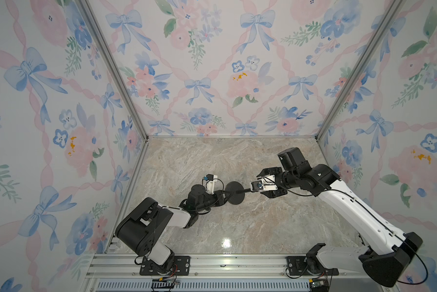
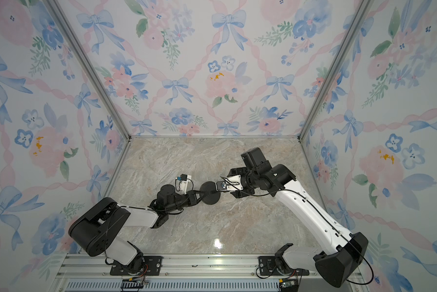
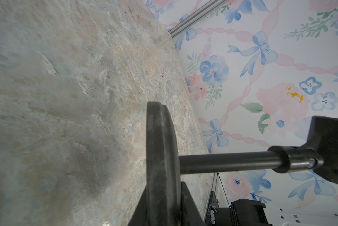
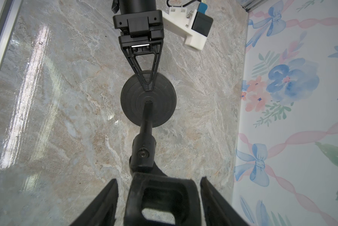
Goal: Assemble a microphone stand
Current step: Screw the microphone stand pole into the microphone stand base.
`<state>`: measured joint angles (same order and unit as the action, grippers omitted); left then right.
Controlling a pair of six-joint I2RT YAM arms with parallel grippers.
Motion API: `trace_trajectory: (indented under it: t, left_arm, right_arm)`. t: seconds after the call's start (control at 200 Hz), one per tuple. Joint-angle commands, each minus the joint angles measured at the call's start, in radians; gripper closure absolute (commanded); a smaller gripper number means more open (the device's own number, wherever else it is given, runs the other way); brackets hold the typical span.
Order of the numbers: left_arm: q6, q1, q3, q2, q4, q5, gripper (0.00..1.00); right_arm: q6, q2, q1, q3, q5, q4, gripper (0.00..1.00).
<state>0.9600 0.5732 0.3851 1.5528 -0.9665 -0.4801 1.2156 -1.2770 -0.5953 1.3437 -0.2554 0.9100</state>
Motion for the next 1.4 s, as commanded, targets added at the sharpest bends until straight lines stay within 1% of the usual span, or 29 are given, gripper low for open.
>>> trace_trajectory:
  t: [0.0, 0.145, 0.185, 0.23, 0.395, 0.495, 0.57, 0.72, 0.79, 0.88, 0.95, 1.075, 1.13, 1.175, 1.195, 1.225, 1.28, 1.325, 1.395]
  left_arm:
    - [-0.018, 0.001, 0.033, -0.044, -0.061, -0.026, 1.00]
    - [-0.017, 0.003, 0.037, -0.061, -0.061, -0.021, 1.00]
    - [-0.015, 0.004, 0.038, -0.063, -0.061, -0.020, 1.00]
    - [-0.016, 0.002, 0.037, -0.067, -0.061, -0.020, 1.00]
    - [-0.027, 0.003, 0.033, -0.081, -0.061, -0.004, 1.00]
    - [-0.038, 0.004, 0.033, -0.089, -0.061, 0.005, 1.00]
    - [-0.049, 0.007, 0.029, -0.099, -0.061, 0.021, 1.00]
    - [-0.060, 0.007, 0.018, -0.126, -0.061, 0.062, 1.00]
    - [-0.063, 0.006, 0.014, -0.138, -0.061, 0.078, 1.00]
    - [-0.070, 0.007, 0.008, -0.149, -0.061, 0.096, 1.00]
    - [-0.073, 0.007, 0.004, -0.156, -0.061, 0.106, 1.00]
    - [-0.082, 0.010, 0.004, -0.159, -0.061, 0.110, 1.00]
    - [-0.084, 0.011, 0.000, -0.162, -0.061, 0.114, 1.00]
    - [-0.087, 0.012, 0.001, -0.162, -0.061, 0.117, 1.00]
    - [-0.087, 0.012, 0.000, -0.162, -0.061, 0.117, 1.00]
    - [-0.086, 0.011, 0.000, -0.161, -0.061, 0.118, 1.00]
    - [-0.090, 0.014, -0.004, -0.163, -0.060, 0.118, 1.00]
    - [-0.096, 0.015, -0.006, -0.165, -0.060, 0.121, 1.00]
    - [-0.118, 0.018, -0.016, -0.167, -0.054, 0.137, 1.00]
  right_arm:
    - [-0.069, -0.017, 0.011, 0.000, -0.009, 0.033, 0.40]
    - [-0.146, -0.024, 0.009, -0.012, -0.011, 0.005, 0.49]
    - [-0.187, -0.022, 0.007, -0.023, -0.021, -0.019, 0.51]
    - [-0.229, -0.021, 0.003, -0.029, -0.034, -0.031, 0.52]
    - [-0.396, -0.028, -0.009, -0.034, -0.030, -0.058, 0.58]
    - [-0.557, -0.038, -0.020, -0.038, -0.026, -0.084, 0.62]
    - [-0.684, -0.048, -0.034, -0.029, -0.018, -0.086, 0.62]
    - [-1.022, -0.050, -0.042, -0.013, -0.008, -0.101, 0.62]
    - [-1.203, -0.028, -0.034, -0.051, -0.032, -0.156, 0.61]
    - [-1.371, -0.009, -0.014, -0.094, -0.121, -0.197, 0.59]
    - [-1.517, 0.003, 0.002, -0.123, -0.138, -0.221, 0.60]
    - [-1.667, 0.005, 0.016, -0.121, -0.159, -0.206, 0.61]
    - [-1.750, 0.006, 0.015, -0.126, -0.160, -0.213, 0.59]
    - [-1.810, 0.005, 0.017, -0.126, -0.163, -0.211, 0.51]
    - [-1.825, 0.005, 0.019, -0.123, -0.168, -0.210, 0.47]
    - [-1.827, 0.004, 0.023, -0.117, -0.181, -0.205, 0.45]
    - [-1.777, 0.012, 0.026, -0.104, -0.197, -0.192, 0.40]
    - [-1.682, 0.025, 0.035, -0.085, -0.189, -0.164, 0.33]
    - [-1.479, 0.051, 0.065, -0.055, -0.185, -0.123, 0.29]
